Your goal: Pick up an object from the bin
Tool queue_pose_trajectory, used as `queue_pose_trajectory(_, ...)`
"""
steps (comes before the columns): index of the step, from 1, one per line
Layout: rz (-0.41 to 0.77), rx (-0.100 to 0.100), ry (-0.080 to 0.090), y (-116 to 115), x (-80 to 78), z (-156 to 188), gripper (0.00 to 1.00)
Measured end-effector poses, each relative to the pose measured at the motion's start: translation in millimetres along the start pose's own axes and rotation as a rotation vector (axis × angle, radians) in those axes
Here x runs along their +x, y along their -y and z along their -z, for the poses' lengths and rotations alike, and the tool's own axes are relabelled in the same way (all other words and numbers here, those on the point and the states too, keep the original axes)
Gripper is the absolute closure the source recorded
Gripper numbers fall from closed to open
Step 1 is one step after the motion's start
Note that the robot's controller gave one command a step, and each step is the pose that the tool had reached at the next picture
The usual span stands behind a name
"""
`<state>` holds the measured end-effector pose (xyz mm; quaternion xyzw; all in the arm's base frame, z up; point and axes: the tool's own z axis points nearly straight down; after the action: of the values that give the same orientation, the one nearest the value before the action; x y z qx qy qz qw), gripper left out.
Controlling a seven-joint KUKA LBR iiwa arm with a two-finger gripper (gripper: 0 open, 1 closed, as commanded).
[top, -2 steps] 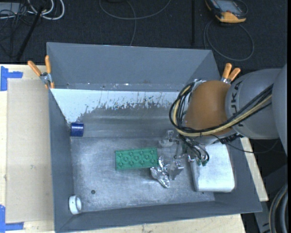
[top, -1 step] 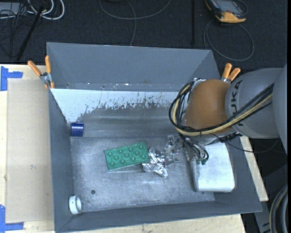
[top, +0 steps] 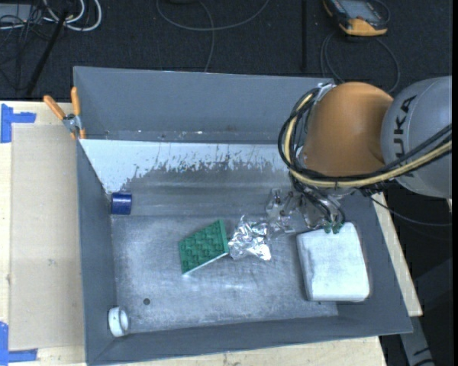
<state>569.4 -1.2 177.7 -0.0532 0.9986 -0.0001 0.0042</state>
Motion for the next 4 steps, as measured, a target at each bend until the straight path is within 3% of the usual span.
queue_pose_trajectory(1,0.079,0.002,0.002,46.2,-10.3,111.3,1.0)
queue_pose_trajectory(2,0.079,-0.001,-0.006,44.9,-8.9,106.5,0.0)
queue_pose_trajectory(3,-0.424,-0.001,-0.008,40.4,-8.5,-100.8,0.0)
queue_pose_trajectory(4,-0.42,0.0,-0.005,40.2,-10.0,-97.7,1.0)
